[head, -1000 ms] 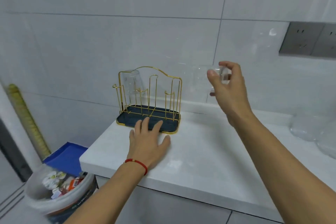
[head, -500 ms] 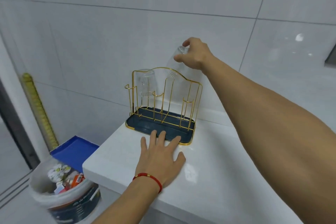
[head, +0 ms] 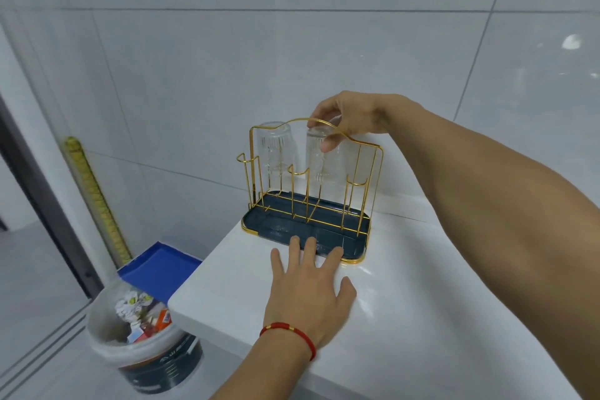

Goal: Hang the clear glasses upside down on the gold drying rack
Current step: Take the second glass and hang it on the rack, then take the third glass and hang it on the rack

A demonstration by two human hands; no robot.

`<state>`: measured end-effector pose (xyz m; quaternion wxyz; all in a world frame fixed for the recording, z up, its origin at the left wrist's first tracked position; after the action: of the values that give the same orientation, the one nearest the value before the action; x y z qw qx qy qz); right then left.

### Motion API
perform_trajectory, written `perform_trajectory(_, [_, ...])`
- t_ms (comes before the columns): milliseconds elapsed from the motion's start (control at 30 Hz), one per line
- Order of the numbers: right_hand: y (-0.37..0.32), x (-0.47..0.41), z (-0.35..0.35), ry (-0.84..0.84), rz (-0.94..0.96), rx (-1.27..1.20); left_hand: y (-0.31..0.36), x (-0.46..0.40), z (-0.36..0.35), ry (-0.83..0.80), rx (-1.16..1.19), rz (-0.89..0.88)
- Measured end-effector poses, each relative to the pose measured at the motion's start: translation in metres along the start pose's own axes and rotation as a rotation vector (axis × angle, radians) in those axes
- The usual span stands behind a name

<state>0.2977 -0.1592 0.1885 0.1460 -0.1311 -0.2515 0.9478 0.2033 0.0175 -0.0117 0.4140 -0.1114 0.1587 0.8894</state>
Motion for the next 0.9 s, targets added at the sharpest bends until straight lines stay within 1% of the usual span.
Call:
perform_trajectory(233, [0.012, -0.004, -0.014, -0.113, -0.049, -0.108, 0.0, -0.001, 0.001, 0.01, 0.021, 0.001])
perform_trajectory(333, [0.012, 0.0, -0.008, -0.103, -0.07, -0.199, -0.001, 0.0, 0.001, 0.037, 0.026, -0.01])
perform_trajectory(400, [0.014, 0.008, 0.002, -0.016, -0.089, -0.291, -0.001, -0.001, 0.001, 0.043, 0.036, -0.011])
perform_trajectory(433, [0.016, 0.013, 0.01, 0.067, -0.094, -0.329, -0.002, -0.002, 0.002, 0.044, 0.042, -0.008])
perform_trajectory(500, [0.022, 0.035, 0.03, 0.31, -0.111, -0.384, -0.001, -0.002, 0.006, 0.06, 0.067, 0.001])
perform_trajectory(567, [0.034, 0.073, 0.043, 0.567, -0.159, -0.418, 0.001, 0.0, 0.015, 0.117, 0.088, -0.02])
perform_trajectory(600, [0.04, 0.096, 0.042, 0.649, -0.187, -0.43, 0.002, 0.002, 0.021, 0.16, 0.116, -0.043])
perform_trajectory(633, [0.046, 0.121, 0.037, 0.684, -0.214, -0.434, 0.005, 0.004, 0.026, 0.198, 0.168, -0.073])
perform_trajectory(700, [0.061, 0.174, 0.023, 0.689, -0.285, -0.417, 0.01, 0.008, 0.034, 0.219, 0.28, -0.132])
perform_trajectory(800, [0.095, 0.253, 0.012, 0.771, -0.406, -0.379, 0.024, 0.017, 0.042, 0.248, 0.342, -0.143])
perform_trajectory(900, [0.135, 0.318, 0.012, 0.841, -0.512, -0.34, 0.083, 0.027, 0.048, 0.28, 0.441, -0.2])
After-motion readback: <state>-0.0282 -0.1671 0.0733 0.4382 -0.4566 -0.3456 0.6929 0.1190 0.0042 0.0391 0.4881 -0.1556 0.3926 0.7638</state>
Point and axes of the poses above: each hand's wrist, its own x-axis away from the middle knuckle, its own z-axis out of the back of the hand, y = z × x, the point moved 8 cm from there along -x, towards the middle knuckle, and after that the axes turned 15 degrees about y, right-handed, at the moved point
